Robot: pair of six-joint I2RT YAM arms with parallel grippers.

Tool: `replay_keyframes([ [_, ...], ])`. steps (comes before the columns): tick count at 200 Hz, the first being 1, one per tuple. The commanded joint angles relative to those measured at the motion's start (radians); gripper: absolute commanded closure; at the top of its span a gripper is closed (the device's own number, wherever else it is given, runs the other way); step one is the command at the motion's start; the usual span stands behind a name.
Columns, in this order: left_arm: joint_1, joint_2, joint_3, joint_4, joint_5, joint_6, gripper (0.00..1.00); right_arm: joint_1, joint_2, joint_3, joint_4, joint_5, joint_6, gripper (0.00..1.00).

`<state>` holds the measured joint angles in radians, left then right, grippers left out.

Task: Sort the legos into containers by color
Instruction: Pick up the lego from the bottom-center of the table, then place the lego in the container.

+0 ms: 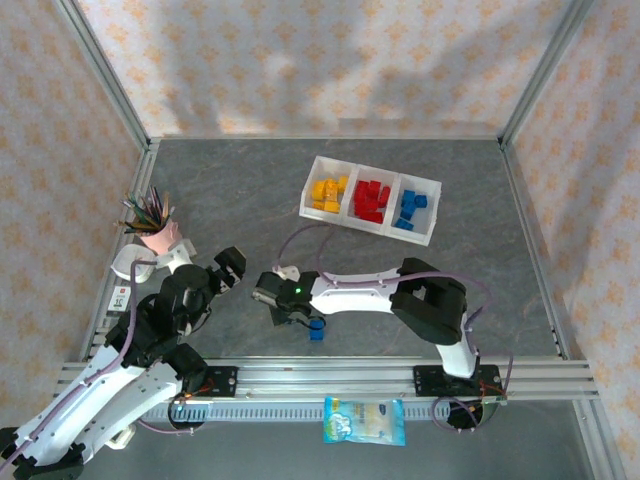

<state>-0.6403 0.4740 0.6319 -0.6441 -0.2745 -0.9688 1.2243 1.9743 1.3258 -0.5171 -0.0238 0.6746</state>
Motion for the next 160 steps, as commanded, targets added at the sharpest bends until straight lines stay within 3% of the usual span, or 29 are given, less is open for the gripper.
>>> replay_keyframes([
  [1,0.005,-0.011,-0.001,-0.036,-0.019,-0.003,0.01,0.006,0.019,0.037,-0.035,0.034,0.008,0.49],
  [51,0.006,-0.005,0.008,-0.022,-0.003,0.005,0.01,0.006,0.005,0.04,-0.027,0.072,-0.001,0.64],
  [89,0.006,0.025,0.016,0.02,0.03,0.026,0.01,-0.015,-0.077,0.038,-0.044,0.125,-0.022,0.67],
  [142,0.005,0.113,0.038,0.137,0.104,0.09,0.01,-0.176,-0.265,-0.047,-0.055,0.199,-0.079,0.67],
  [160,0.005,0.163,0.047,0.199,0.147,0.133,0.01,-0.272,-0.321,-0.068,-0.062,0.216,-0.11,0.67],
])
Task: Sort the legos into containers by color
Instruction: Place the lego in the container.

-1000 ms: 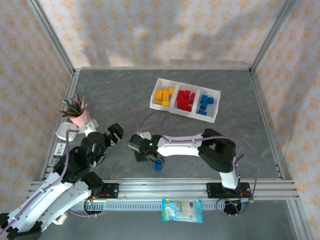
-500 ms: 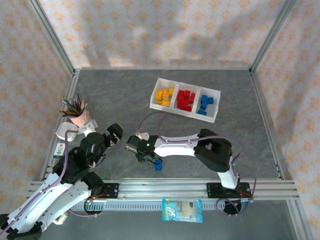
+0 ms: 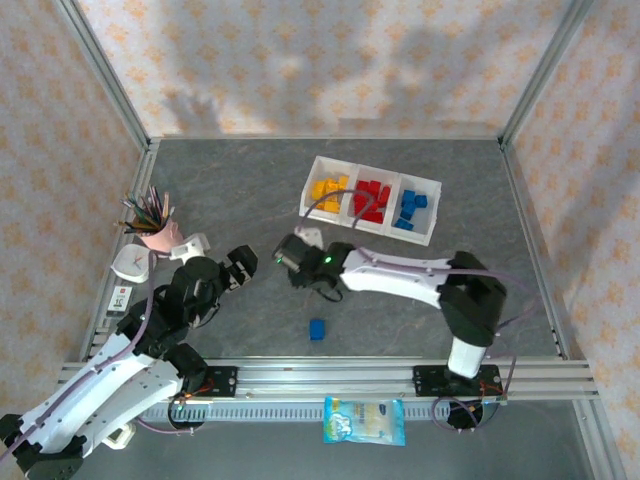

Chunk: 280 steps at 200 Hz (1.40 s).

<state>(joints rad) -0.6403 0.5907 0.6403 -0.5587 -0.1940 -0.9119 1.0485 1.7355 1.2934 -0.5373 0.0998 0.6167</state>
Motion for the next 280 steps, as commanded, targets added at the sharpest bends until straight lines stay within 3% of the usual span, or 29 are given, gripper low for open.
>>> replay_keyframes([
  [1,0.005,0.049,0.04,0.118,0.069,0.078,0.01,-0.102,-0.086,-0.038,-0.041,0.093,-0.054,0.67],
  [87,-0.005,0.34,0.1,0.421,0.232,0.202,0.01,-0.609,-0.162,-0.083,0.059,0.089,-0.196,0.66],
  [129,-0.035,0.486,0.163,0.502,0.262,0.231,0.01,-0.763,-0.076,-0.07,0.123,0.068,-0.227,0.66],
  [183,-0.052,0.587,0.215,0.526,0.274,0.254,0.01,-0.821,0.052,-0.004,0.14,0.1,-0.256,0.64],
  [232,-0.052,0.603,0.228,0.529,0.269,0.261,0.01,-0.824,0.073,0.033,0.114,0.128,-0.271,0.44],
  [280,-0.052,0.577,0.228,0.509,0.238,0.264,0.01,-0.771,-0.006,0.014,0.084,0.074,-0.292,0.37],
])
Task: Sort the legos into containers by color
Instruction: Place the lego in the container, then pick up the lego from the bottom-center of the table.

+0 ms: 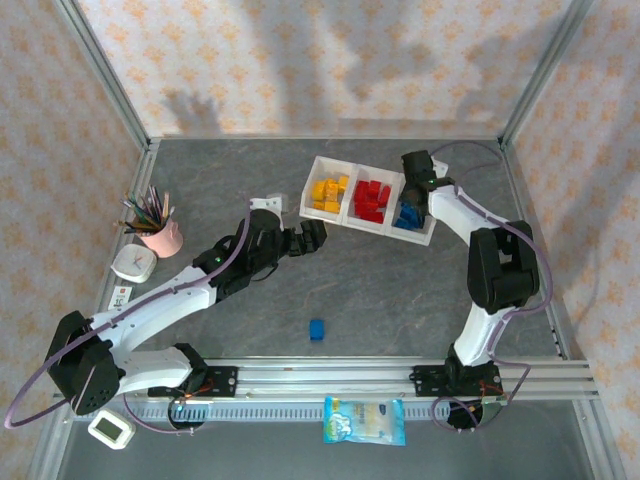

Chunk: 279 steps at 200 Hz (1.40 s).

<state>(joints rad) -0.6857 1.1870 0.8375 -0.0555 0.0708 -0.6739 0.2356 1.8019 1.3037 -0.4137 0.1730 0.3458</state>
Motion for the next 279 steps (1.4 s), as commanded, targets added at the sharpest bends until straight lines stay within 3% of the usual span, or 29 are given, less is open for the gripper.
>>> replay_keyframes([
  [1,-0.006,-0.02,0.031,0.005,-0.028,0.025,0.01,0.044,-0.075,0.004,-0.041,0.001,-0.022,0.37],
  [55,-0.004,-0.11,-0.001,-0.068,-0.09,0.017,0.01,0.212,-0.185,-0.064,-0.097,-0.046,-0.015,0.3],
  [121,-0.003,-0.259,-0.082,-0.196,-0.143,-0.042,0.01,0.497,-0.263,-0.163,-0.137,-0.055,0.074,0.24],
  [198,-0.003,-0.466,-0.198,-0.362,-0.245,-0.164,0.01,0.815,-0.199,-0.237,-0.077,-0.115,0.214,0.17],
  [239,-0.002,-0.569,-0.246,-0.434,-0.262,-0.227,0.01,0.941,-0.159,-0.25,-0.109,-0.101,0.327,0.15],
  [279,-0.001,-0.626,-0.261,-0.487,-0.266,-0.251,0.01,1.001,-0.145,-0.292,-0.125,-0.119,0.423,0.17],
])
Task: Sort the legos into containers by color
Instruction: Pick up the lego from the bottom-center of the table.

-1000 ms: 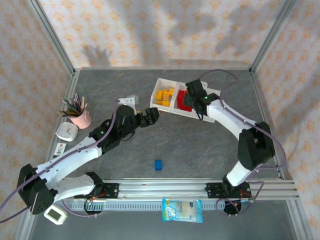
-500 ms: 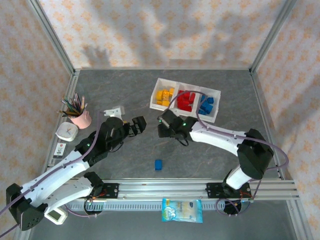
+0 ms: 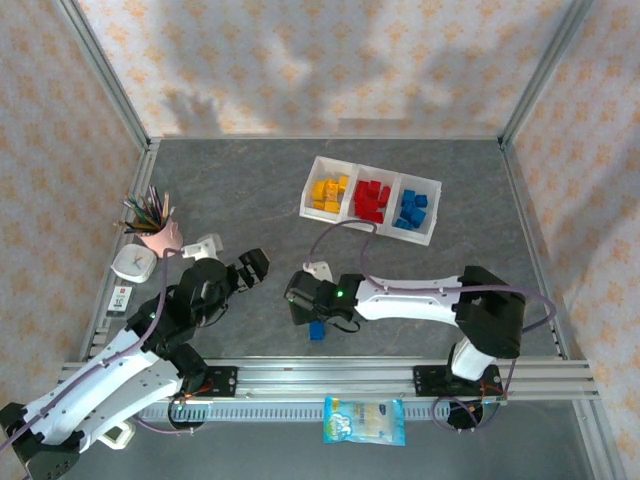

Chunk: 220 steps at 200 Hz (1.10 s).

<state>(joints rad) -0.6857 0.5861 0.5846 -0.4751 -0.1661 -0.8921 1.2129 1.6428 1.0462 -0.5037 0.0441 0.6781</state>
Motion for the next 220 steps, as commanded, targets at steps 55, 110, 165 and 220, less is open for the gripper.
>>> replay_keyframes([
  [55,-0.002,-0.046,-0.019,-0.09,-0.013,-0.039,0.01,0.069,0.053,-0.06,-0.004,-0.037,0.141,0.27],
  [110,-0.002,-0.037,-0.018,-0.083,-0.006,-0.034,0.01,0.074,0.099,-0.04,-0.002,-0.03,0.135,0.42],
  [165,-0.001,-0.031,-0.012,-0.077,-0.003,-0.028,0.01,0.075,0.111,-0.029,0.008,-0.007,0.129,0.6],
  [220,-0.002,0.003,0.024,-0.045,0.009,0.003,0.01,0.029,0.035,0.001,-0.042,0.054,0.11,0.68],
])
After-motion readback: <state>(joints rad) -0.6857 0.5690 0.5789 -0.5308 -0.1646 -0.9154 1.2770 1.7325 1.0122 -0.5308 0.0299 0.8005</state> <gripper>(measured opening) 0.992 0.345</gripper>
